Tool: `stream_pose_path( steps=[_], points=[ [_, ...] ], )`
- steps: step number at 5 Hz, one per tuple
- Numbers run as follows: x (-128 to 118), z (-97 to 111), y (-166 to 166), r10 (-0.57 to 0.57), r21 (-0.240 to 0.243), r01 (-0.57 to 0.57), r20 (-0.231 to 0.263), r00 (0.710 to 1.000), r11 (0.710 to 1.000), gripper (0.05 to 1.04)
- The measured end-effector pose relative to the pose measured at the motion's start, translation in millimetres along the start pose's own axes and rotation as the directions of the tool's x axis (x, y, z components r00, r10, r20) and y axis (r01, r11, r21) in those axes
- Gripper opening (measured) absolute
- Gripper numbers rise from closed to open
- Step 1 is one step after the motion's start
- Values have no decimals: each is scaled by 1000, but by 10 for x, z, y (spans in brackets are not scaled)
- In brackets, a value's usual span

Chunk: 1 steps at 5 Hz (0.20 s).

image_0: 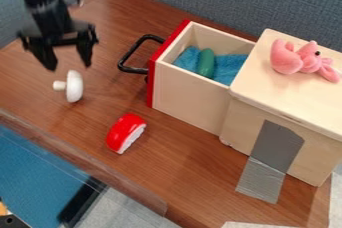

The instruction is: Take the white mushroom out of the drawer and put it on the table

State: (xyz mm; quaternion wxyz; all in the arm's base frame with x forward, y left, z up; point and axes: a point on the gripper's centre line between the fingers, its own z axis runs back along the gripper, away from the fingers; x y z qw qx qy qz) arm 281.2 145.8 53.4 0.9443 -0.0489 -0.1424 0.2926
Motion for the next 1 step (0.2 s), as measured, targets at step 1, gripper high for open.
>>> stream_pose_path(
  steps=[1],
  points=[
    [36,242,-106,-34,1,34,38,999,999,1003]
  ],
)
